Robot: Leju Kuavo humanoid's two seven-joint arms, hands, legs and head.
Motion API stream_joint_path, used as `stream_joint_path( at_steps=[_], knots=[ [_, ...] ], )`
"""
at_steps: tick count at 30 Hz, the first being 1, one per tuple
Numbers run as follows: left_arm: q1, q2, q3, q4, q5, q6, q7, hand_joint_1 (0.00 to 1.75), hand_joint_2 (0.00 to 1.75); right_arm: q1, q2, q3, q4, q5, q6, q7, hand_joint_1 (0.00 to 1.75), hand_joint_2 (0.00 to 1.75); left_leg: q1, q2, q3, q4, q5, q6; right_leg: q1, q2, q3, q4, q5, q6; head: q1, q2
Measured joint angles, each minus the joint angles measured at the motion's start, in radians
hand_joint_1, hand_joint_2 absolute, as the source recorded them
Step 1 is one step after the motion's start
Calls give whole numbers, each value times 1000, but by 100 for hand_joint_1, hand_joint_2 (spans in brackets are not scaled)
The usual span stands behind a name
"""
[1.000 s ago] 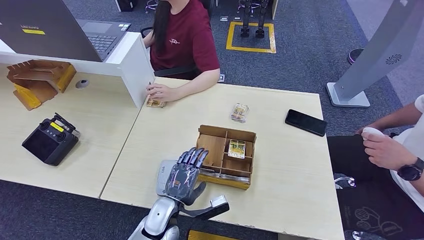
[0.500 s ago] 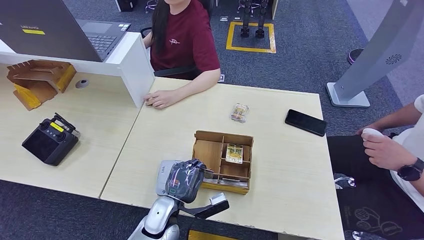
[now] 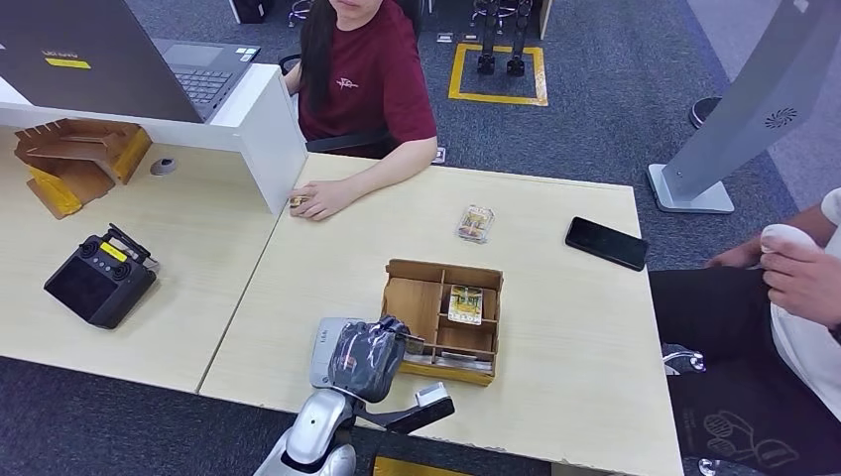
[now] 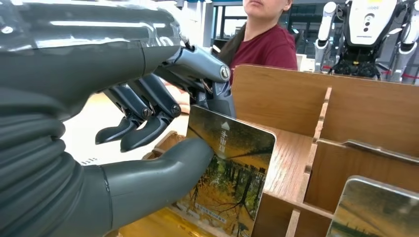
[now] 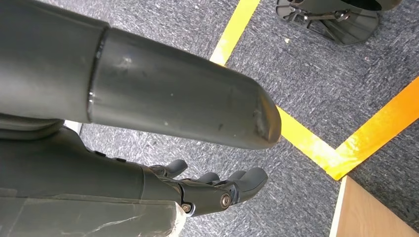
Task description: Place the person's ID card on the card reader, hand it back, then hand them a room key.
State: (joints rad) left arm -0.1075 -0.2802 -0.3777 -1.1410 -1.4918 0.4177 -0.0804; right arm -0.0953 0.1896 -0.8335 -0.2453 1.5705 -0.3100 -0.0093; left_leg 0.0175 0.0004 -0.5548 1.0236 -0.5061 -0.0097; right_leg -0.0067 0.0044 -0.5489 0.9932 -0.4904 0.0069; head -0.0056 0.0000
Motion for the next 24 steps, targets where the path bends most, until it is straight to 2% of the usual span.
stream_joint_path(
  at_steps=[12,19,24],
  knots=[
    [10,2,0,-135,20,-27,-13,175,175,1,0,0,0,0,-1,0,0,0,0,0,0,0,0,0,0,0,0,0,0,0,0,0],
    [1,4,-12,-349,-28,-64,39,175,175,3,0,0,0,0,-7,0,0,0,0,0,0,0,0,0,0,0,0,0,0,0,0,0],
    [-17,4,-11,-419,-38,-71,77,175,175,2,0,6,0,0,-3,3,0,0,0,0,0,0,0,0,0,0,0,0,0,0,0,0]
  ],
)
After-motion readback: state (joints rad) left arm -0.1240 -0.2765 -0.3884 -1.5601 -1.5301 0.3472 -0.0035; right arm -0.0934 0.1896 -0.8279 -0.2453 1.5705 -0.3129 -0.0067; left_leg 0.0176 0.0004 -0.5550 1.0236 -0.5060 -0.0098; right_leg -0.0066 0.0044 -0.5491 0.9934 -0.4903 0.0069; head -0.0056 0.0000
